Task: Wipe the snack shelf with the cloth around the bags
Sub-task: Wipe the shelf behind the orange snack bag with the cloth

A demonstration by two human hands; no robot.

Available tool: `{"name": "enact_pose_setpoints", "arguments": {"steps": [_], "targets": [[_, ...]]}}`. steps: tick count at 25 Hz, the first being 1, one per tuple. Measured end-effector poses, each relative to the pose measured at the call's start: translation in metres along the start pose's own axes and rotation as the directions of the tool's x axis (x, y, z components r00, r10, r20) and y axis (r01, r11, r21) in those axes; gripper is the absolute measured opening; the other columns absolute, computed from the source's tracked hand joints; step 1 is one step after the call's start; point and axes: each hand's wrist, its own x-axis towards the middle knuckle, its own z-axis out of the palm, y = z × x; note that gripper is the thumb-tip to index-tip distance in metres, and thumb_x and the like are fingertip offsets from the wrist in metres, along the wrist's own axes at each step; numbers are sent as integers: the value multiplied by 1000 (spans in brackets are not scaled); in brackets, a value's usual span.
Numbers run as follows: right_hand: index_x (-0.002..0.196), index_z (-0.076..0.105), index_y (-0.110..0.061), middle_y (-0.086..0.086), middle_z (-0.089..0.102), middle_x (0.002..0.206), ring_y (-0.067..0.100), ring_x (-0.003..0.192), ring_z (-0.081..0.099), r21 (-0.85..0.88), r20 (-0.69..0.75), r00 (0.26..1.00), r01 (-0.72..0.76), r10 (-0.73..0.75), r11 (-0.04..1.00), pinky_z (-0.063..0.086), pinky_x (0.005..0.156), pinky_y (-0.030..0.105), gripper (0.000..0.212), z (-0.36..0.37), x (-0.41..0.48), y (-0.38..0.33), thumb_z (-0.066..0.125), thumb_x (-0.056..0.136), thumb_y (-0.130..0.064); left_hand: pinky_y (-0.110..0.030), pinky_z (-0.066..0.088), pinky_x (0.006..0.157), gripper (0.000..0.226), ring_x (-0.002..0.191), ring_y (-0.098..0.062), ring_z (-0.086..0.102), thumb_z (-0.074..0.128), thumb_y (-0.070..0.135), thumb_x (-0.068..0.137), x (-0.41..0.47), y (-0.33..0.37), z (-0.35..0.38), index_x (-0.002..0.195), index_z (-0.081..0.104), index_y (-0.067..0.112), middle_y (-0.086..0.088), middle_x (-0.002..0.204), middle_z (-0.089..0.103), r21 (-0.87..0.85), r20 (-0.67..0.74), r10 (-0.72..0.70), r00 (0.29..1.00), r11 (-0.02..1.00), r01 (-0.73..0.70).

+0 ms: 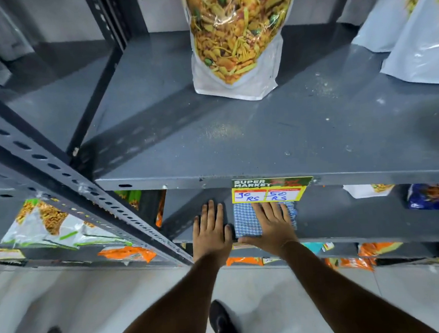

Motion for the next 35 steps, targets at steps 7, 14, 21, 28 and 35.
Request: {"name": "enact_pose_setpoints", "arguments": {"steps": [7, 14, 21, 28, 35], "targets": [[156, 30, -25, 4, 34, 162, 29, 149, 32, -54, 57, 998, 6, -2, 999, 24, 118, 51, 88, 7, -34, 2, 62, 80, -57, -43, -3, 131, 72, 160, -14, -11, 10, 50, 98, -20, -4, 4, 167, 4, 30, 3, 175, -6, -17, -12, 16, 1000, 1000, -16], [152, 40, -22, -5, 29, 163, 20, 149, 32, 226, -17, 998, 55, -53, 973, 35, 117, 48, 92, -11, -78, -6, 74, 68, -10, -44, 1, 129, 72, 162, -18, -5, 27, 41, 102, -106, -1, 17, 166, -1, 27, 5, 173, -15, 28, -79, 34, 996, 999, -32], [152, 40, -20, -5, 37, 160, 11, 149, 33, 508, -381, 917, 315, -119, 802, 32, 120, 33, 86, -155, -99, -70, 56, 73, 12, -52, 9, 131, 78, 163, -21, -3, 45, 36, 102, -129, 32, -90, 167, 4, 22, -4, 176, 0, 129, -453, 118, 884, 989, -66], [146, 47, -6, 4, 44, 155, 17, 148, 36, 410, -673, 695, 636, -254, 653, 31, 121, 41, 90, -302, -105, -127, 50, 61, 23, -54, 12, 130, 78, 162, -26, 11, 42, 35, 97, -123, 32, -204, 166, 9, 21, -7, 175, 8, 182, -723, 257, 641, 966, -181], [145, 49, -15, 1, 51, 151, 16, 142, 45, 410, -714, 676, 616, -184, 673, 36, 118, 40, 70, -359, -28, -173, 50, 81, 13, -52, 6, 131, 78, 163, -22, 2, 44, 32, 96, -95, 14, -324, 165, 13, 15, -8, 174, 5, 56, -893, 88, 441, 995, -86]]}}
